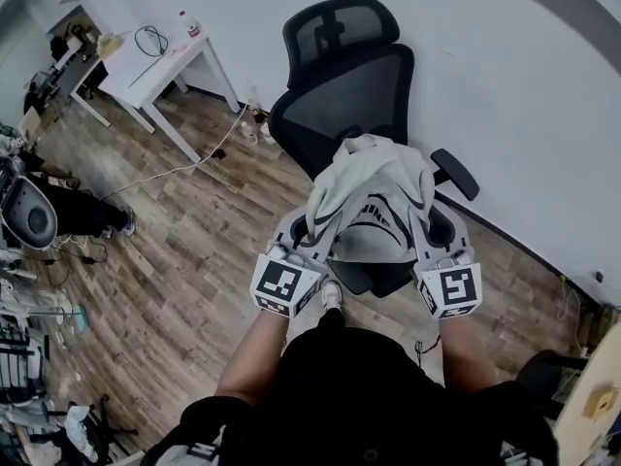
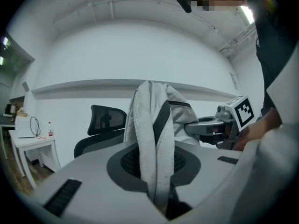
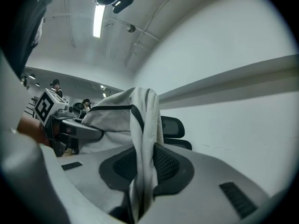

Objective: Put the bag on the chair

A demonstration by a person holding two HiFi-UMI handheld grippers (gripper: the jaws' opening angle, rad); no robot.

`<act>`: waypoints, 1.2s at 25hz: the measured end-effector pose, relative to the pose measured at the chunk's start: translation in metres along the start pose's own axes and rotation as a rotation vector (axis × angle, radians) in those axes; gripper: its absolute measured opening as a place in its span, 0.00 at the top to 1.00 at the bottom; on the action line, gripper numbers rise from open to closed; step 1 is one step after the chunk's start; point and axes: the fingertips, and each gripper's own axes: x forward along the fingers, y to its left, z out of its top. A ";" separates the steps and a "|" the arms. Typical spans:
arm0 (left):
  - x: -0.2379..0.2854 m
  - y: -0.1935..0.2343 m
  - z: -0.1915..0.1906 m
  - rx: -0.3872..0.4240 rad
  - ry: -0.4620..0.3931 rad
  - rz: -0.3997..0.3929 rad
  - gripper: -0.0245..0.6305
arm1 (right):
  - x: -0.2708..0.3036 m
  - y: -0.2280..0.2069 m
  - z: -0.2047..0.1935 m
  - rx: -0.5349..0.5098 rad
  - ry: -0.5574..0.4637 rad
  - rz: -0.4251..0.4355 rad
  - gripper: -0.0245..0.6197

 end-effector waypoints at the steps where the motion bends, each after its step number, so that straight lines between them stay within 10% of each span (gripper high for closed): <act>1: 0.008 0.005 0.000 0.001 -0.001 -0.009 0.85 | 0.006 -0.004 -0.001 -0.001 0.008 -0.010 0.84; 30: 0.169 0.056 -0.101 -0.030 0.181 -0.228 0.84 | 0.093 -0.095 -0.128 0.127 0.262 -0.174 0.84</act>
